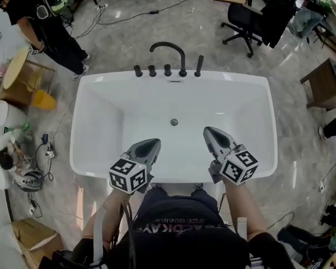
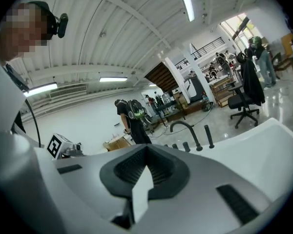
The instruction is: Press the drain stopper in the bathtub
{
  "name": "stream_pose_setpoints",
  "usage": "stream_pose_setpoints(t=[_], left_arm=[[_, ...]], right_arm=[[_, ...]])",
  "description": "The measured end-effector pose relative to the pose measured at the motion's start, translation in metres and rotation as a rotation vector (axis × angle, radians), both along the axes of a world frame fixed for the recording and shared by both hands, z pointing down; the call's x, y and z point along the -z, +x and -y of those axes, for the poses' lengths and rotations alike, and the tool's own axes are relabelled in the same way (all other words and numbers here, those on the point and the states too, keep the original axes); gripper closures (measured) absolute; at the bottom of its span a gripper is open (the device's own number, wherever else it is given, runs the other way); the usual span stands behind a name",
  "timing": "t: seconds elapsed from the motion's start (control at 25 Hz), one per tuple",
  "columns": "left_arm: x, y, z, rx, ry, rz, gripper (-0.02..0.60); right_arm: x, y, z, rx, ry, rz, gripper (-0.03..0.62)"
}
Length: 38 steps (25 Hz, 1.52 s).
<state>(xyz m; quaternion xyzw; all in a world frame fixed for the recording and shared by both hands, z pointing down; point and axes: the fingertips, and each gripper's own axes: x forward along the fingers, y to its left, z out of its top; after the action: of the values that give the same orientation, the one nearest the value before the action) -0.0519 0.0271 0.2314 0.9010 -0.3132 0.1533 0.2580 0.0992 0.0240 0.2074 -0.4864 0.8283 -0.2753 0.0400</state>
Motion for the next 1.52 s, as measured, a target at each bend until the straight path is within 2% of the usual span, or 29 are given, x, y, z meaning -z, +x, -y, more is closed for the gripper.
stream_pose_setpoints(t=[0.16,0.4,0.92,1.52], left_arm=[[0.019,0.005,-0.016,-0.038,0.028,-0.013,0.577],[0.039,0.015,-0.034,-0.019,0.033,-0.066,0.577],[0.05,0.027,-0.06,-0.029,0.037,-0.081,0.577],[0.05,0.023,-0.063,-0.036,0.03,-0.067,0.577]], right_arm=[[0.029,-0.009,-0.022,0.013,0.054,0.024,0.582],[0.057,-0.013,-0.058,0.054,0.111,-0.005,0.582],[0.058,-0.029,-0.101,0.103,0.096,0.06,0.582],[0.052,-0.042,-0.104,0.129,0.065,0.067,0.583]])
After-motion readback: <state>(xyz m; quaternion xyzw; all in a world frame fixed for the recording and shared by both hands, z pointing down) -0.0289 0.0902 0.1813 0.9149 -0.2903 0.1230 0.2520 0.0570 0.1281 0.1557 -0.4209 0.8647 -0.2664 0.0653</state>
